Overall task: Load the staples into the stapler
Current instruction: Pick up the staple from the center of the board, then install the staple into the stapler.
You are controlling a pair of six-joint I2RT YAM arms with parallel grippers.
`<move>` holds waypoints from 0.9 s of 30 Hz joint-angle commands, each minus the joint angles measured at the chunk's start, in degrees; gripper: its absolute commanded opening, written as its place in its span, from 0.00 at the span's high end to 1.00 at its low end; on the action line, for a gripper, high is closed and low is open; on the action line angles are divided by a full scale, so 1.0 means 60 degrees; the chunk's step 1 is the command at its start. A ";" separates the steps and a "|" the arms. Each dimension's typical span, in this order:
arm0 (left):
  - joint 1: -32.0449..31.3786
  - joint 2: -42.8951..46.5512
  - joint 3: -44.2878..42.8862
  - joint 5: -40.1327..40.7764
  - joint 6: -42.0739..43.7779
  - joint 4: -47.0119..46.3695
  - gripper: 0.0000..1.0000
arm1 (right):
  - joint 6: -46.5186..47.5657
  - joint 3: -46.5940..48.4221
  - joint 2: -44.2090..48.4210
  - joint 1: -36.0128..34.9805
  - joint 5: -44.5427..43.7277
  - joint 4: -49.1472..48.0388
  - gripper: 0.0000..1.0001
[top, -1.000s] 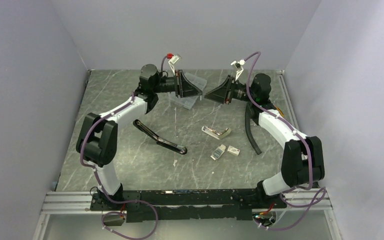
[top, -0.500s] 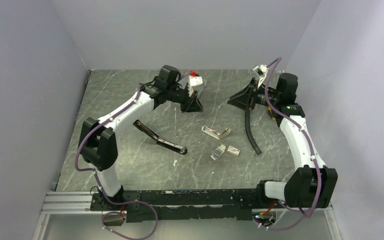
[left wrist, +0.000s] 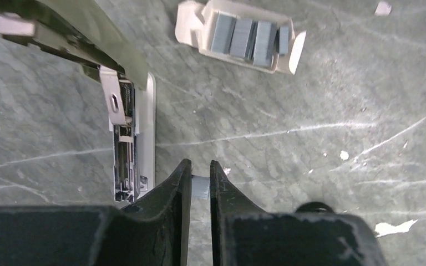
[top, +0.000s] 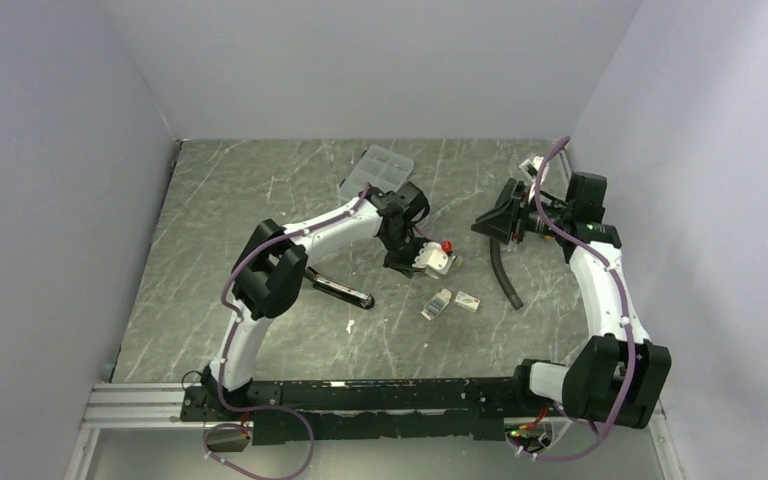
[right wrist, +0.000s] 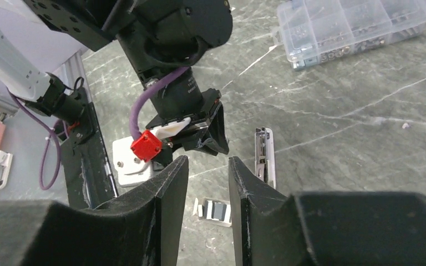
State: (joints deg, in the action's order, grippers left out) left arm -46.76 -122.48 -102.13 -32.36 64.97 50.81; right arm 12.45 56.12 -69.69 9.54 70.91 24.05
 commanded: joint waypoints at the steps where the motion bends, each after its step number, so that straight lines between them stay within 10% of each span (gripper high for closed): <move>1: 0.0033 -0.0242 -0.0882 0.0447 0.1732 0.0873 0.84 | 0.0705 -0.0005 0.0269 0.0260 0.0771 0.0083 0.64; 27: -0.0119 -0.1866 -0.3092 0.1478 0.3411 0.1621 0.83 | 0.2097 0.0458 -0.0670 0.0432 0.1049 0.1554 0.65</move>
State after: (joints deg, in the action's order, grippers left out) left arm -46.92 -133.36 -117.89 -23.99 80.60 58.28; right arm 22.65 56.29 -73.38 11.86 75.31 33.50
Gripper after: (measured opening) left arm 0.187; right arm 0.346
